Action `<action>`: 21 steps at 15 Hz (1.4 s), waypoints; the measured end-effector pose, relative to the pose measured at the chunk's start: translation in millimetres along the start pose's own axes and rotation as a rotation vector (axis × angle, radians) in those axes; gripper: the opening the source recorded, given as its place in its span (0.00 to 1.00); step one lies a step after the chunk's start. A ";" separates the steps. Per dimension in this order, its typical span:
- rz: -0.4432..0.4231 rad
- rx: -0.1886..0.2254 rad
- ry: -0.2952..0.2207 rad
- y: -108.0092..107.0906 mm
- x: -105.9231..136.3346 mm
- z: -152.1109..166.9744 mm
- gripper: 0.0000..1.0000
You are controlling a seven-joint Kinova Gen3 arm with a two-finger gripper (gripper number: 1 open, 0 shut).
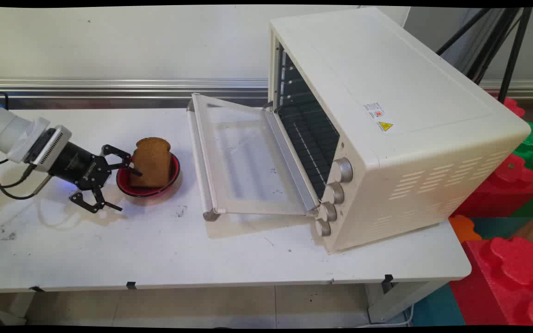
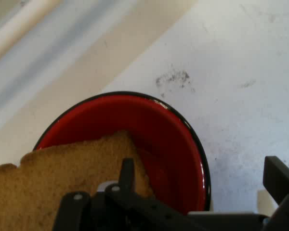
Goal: Close the oven
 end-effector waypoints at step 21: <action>-0.365 0.153 0.090 14.3 41.2 -60.7 1.00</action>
